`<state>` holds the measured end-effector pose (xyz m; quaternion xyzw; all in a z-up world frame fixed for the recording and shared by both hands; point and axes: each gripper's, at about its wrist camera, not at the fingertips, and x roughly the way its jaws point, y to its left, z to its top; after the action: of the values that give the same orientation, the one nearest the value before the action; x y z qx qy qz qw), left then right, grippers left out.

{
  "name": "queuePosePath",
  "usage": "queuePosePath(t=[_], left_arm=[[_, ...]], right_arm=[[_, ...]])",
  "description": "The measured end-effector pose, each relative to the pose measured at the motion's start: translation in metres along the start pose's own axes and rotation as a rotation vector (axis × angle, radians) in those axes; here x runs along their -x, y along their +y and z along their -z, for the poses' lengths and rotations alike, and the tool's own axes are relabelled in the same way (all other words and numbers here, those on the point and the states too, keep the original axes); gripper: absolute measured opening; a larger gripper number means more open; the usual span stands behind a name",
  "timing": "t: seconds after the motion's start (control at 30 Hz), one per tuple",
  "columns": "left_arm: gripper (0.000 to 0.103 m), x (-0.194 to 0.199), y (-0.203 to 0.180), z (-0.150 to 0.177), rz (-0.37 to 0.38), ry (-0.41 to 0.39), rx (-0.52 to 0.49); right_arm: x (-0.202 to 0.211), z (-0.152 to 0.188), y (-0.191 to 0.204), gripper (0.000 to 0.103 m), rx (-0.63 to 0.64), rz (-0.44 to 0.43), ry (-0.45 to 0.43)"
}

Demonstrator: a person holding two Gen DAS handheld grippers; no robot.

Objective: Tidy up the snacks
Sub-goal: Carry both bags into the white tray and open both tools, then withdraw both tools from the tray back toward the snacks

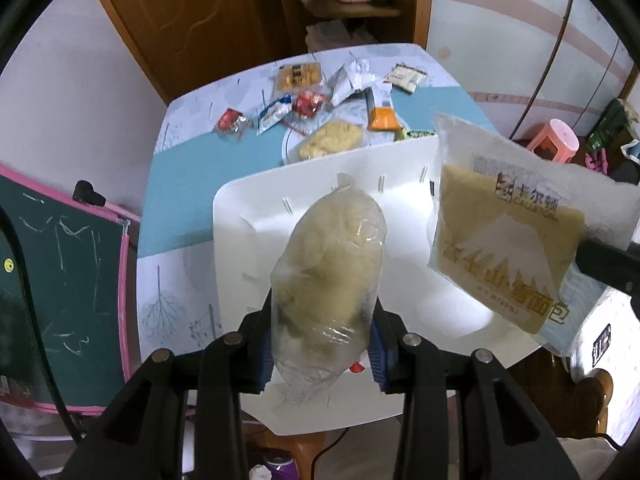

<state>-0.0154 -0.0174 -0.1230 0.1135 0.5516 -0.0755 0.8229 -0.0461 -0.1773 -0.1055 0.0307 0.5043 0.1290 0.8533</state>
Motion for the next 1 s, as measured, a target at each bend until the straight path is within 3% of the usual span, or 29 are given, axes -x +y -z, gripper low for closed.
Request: queuePosePath(t=[0.27,0.33,0.4,0.47,0.53,0.6,1.0], left_arm=[[0.038,-0.017,0.001,0.004,-0.014,0.032,0.013],[0.043,-0.017,0.000,0.005,-0.021,0.029,0.013],[0.074,-0.014,0.000,0.004,-0.024,0.016,0.013],[0.088,-0.008,-0.001,0.003,-0.020,-0.015,0.011],[0.089,-0.003,-0.003,0.001,-0.015,-0.032,0.005],[0.090,-0.003,-0.004,-0.001,-0.012,-0.027,0.004],[0.090,-0.002,0.004,-0.001,-0.009,-0.014,0.063]], right_arm=[[-0.026,0.005,0.003,0.008,0.009,0.010,0.082],[-0.027,0.004,0.002,0.014,-0.001,0.004,0.088],[-0.024,0.004,0.001,0.014,-0.011,0.017,0.077],[-0.020,0.003,0.000,0.020,-0.010,0.036,0.064],[-0.017,0.003,0.001,0.034,-0.008,0.053,0.055],[-0.016,0.003,0.003,0.038,-0.001,0.065,0.049],[-0.011,0.004,0.001,0.038,-0.009,0.068,0.038]])
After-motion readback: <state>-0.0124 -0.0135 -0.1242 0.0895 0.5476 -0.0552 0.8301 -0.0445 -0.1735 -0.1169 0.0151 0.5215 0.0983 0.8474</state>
